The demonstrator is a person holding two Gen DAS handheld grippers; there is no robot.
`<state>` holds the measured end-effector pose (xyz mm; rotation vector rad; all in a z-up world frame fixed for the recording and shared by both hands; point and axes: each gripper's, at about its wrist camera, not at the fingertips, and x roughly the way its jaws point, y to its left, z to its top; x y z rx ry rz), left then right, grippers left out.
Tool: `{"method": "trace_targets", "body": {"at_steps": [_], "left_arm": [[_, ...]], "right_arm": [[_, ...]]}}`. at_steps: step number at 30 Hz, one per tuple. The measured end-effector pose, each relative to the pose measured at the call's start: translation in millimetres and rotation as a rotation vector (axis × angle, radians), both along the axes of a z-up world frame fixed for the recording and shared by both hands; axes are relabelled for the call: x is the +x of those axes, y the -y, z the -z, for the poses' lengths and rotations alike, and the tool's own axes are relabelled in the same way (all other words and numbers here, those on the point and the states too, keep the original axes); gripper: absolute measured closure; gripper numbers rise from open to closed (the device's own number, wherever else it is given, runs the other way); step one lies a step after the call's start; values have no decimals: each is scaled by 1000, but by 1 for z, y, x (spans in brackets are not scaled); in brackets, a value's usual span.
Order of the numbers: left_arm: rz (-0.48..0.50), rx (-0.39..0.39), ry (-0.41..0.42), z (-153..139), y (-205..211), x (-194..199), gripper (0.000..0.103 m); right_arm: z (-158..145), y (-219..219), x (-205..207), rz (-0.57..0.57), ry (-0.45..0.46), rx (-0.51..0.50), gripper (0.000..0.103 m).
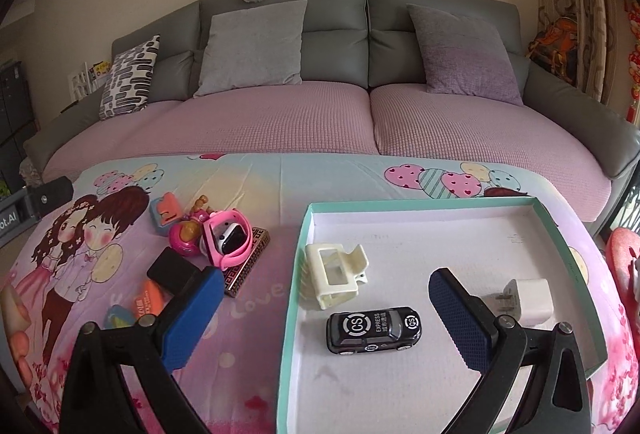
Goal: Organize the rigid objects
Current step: 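Move both open tools back over the remaining items, then reach the right tool to the red glue bottle while the left nears the box cutter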
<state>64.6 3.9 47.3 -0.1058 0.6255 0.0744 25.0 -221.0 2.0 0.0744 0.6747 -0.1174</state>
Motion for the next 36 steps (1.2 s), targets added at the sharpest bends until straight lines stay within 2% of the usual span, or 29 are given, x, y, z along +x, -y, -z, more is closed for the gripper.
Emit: {"method": "trace_targets", "body": {"at_steps": [9,16,20,23,29,36], "left_arm": [[-71,-17,-90,19,-41,3,3],[-89,-36,-198,40,-51,9,3],[-61,-46,-252,55,-44,16,3],[-4,-79,-304,70,-33,23,3],[84,-93,-395,94,-5,35,3],[129,-134,-425,102,9,39,3]], "right_arm": [[21,-49,16,-137,-76,20,0],[39,-77,21,-207,-135,18,0],[47,-86,22,-230,-164,8,0],[51,-87,22,-232,-179,3,0],[55,-82,24,-218,-202,17,0],[58,-78,26,-208,-221,20,0]]}}
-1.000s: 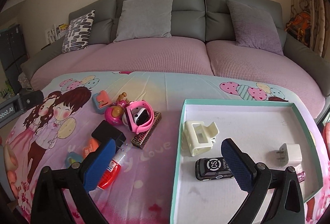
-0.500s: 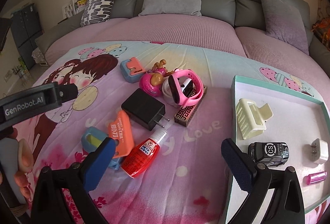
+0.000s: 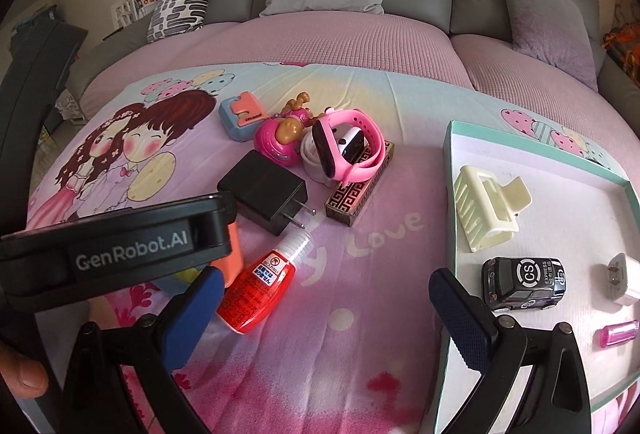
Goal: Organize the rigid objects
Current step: 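Reach the right tool to the red glue bottle while the left nears the box cutter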
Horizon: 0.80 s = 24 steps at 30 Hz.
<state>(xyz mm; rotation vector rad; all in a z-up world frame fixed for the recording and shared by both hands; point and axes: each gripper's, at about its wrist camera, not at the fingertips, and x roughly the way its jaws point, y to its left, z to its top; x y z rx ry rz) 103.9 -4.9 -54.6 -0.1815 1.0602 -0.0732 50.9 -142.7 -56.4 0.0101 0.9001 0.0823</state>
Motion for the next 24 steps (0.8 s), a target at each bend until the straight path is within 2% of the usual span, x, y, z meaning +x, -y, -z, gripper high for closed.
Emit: {"method": "trace_targets", "body": {"at_steps": [2,7,10,24], "left_arm": [[7,6,-16,4,3,1,3],[-8,81,-47,12,4,5,3],[-12,74,-53,11,-2,4,3],[-61,145,-67,2,-25,-11,3]], "right_arm": [[0,1,0,4,-3,3,0],[1,2,0,4,-8,6,0],[1,1,0,2,-12,9,0],[4,-7,0,-27,-16,28,1]]}}
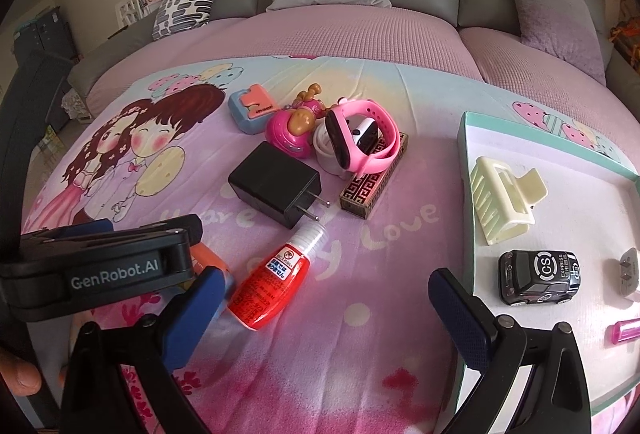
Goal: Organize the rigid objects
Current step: 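Reach the right tool to the red glue bottle while the left nears the box cutter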
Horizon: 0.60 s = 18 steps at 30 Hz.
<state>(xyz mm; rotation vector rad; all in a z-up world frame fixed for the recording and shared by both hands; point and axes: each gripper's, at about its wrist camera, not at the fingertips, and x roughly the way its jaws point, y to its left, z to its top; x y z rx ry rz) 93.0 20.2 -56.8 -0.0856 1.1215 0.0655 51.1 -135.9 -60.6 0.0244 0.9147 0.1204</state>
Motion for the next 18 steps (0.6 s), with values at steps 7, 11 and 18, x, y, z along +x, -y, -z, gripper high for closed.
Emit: {"method": "trace_targets", "body": {"at_steps": [7,11,18], "left_arm": [[-68,-3,14,-8,-18,-6,3],[-87,-43,11,-6,-24,-4,3],[-93,-71,7,-8,-23,-9,3]], "right_arm": [[2,-9,1,-24,-3,0,19],[7,-13,4,-32,-9,17,21],[9,-7,6,1,-13,33,35]]}}
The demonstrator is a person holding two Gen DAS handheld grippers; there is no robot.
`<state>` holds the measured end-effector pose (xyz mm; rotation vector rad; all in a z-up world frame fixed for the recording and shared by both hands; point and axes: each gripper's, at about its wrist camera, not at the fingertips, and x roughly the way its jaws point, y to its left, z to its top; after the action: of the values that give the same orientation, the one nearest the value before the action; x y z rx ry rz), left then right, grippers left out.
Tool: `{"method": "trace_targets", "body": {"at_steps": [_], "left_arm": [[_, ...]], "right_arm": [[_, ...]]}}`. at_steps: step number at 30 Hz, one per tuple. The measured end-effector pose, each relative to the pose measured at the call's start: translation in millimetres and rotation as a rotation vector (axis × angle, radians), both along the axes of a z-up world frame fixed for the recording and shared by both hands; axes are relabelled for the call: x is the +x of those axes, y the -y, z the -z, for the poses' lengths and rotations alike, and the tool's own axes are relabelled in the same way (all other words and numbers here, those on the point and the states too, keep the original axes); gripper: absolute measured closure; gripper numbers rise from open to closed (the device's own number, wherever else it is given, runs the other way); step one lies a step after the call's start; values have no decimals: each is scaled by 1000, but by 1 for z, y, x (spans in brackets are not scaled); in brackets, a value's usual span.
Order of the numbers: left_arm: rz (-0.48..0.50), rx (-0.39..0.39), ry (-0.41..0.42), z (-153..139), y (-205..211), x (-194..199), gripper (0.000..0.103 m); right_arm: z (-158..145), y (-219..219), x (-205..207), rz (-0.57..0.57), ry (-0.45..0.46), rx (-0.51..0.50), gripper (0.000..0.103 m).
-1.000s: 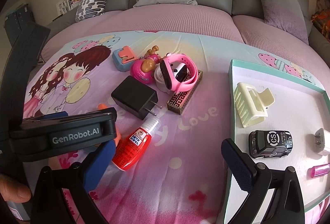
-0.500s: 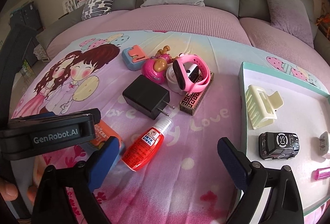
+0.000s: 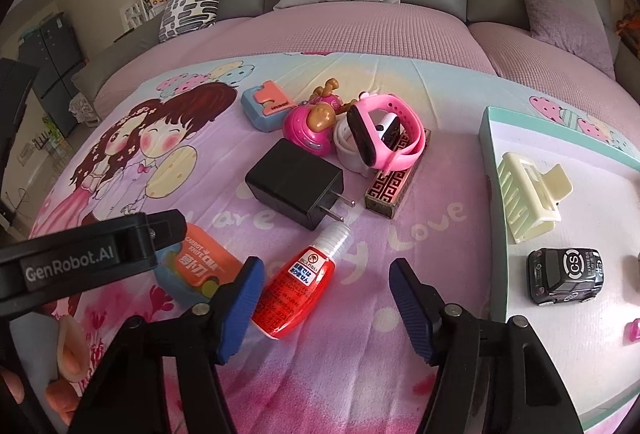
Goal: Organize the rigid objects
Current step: 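Reach the right tool to the red glue bottle while the left nears the box cutter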
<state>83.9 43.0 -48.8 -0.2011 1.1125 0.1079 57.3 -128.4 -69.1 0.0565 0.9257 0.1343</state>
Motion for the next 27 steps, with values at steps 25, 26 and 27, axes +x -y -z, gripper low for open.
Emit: {"method": "trace_targets", "body": {"at_steps": [25,26,27], "left_arm": [[-10,-70,-43,10,7,-15,3],[-13,-84,-43,10,7,-18,3],[-16,-96,-44,11,8,-20,3]], "right_arm": [[6,17,-8,22,-77,14,76],[5,18,-9,18,-78,15,76],[5,17,-9,15,-80,12,76]]}}
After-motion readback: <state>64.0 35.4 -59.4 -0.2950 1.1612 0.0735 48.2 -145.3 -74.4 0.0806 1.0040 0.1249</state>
